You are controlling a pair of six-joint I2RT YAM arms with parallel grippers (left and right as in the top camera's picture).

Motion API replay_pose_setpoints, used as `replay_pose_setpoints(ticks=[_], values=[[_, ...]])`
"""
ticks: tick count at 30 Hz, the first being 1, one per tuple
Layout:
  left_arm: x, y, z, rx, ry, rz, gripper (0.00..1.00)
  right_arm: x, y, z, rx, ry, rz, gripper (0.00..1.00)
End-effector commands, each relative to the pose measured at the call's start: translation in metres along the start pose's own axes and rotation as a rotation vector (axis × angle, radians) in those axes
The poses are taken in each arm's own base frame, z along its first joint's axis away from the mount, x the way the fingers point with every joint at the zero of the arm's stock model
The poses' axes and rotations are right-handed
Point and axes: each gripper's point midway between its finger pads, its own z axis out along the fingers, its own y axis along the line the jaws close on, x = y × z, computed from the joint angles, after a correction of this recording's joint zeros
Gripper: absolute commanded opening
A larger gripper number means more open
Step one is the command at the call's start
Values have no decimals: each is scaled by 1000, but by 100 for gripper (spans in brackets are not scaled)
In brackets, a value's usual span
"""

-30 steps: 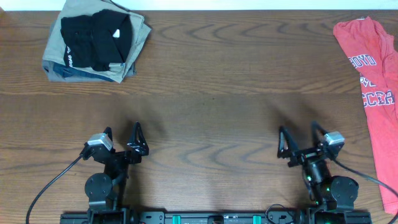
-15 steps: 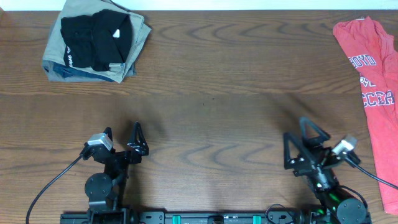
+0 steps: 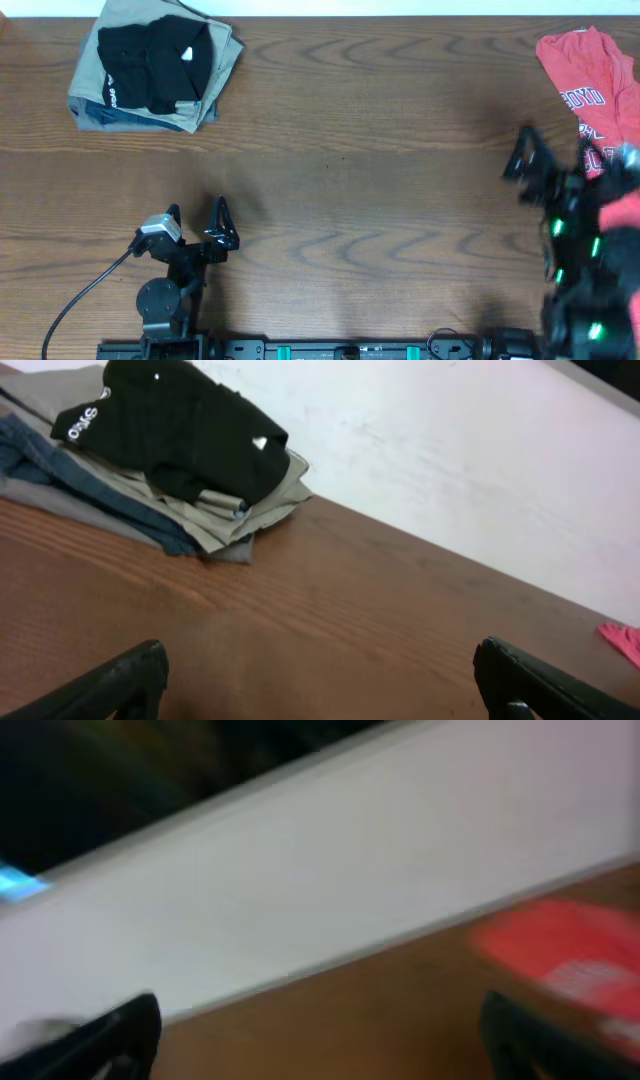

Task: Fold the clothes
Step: 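Grasp the red T-shirt's edge with the right gripper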

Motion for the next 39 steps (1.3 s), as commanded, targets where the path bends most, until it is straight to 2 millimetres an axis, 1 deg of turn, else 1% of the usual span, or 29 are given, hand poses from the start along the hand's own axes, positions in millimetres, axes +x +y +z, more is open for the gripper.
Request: replay_pose_setpoints(ticks=[1, 2, 3, 4, 6, 7, 9, 10, 13, 17, 20, 23, 24, 25, 28, 29, 34, 39], values=[[14, 5, 1, -10, 45, -7, 98, -33, -48, 27, 328, 35, -198, 99], [14, 5, 1, -10, 45, -7, 98, -35, -56, 36, 369, 79, -215, 99], [14, 5, 1, -10, 45, -7, 98, -35, -68, 50, 420, 153, -231, 99], [14, 5, 1, -10, 45, -7, 98, -36, -77, 58, 451, 194, -231, 99], [14, 5, 1, -10, 45, -7, 98, -33, -109, 79, 544, 318, -222, 99], [14, 5, 1, -10, 45, -7, 98, -32, -123, 87, 582, 364, -214, 99], [14, 5, 1, -10, 45, -7, 98, -29, -153, 98, 664, 457, -204, 99], [14, 5, 1, -10, 45, -7, 98, -29, -173, 104, 713, 507, -207, 99], [14, 5, 1, -10, 45, -7, 98, -25, -206, 111, 769, 596, -244, 99], [14, 5, 1, -10, 45, -7, 98, -9, -240, 113, 802, 693, -283, 99], [14, 5, 1, -10, 45, -7, 98, 6, -276, 108, 859, 747, -245, 99], [14, 5, 1, -10, 45, -7, 98, 21, -309, 99, 912, 800, -204, 99], [14, 5, 1, -10, 45, -7, 98, 27, -319, 96, 927, 818, -189, 98], [14, 5, 1, -10, 45, -7, 98, 34, -330, 93, 935, 838, -169, 94], [14, 5, 1, -10, 45, -7, 98, 53, -351, 90, 934, 884, -118, 87], [14, 5, 1, -10, 45, -7, 98, 61, -357, 89, 927, 904, -101, 86], [14, 5, 1, -10, 45, -7, 98, 97, -381, 87, 908, 995, -57, 88], [14, 5, 1, -10, 45, -7, 98, 122, -399, 90, 915, 1036, -37, 88]])
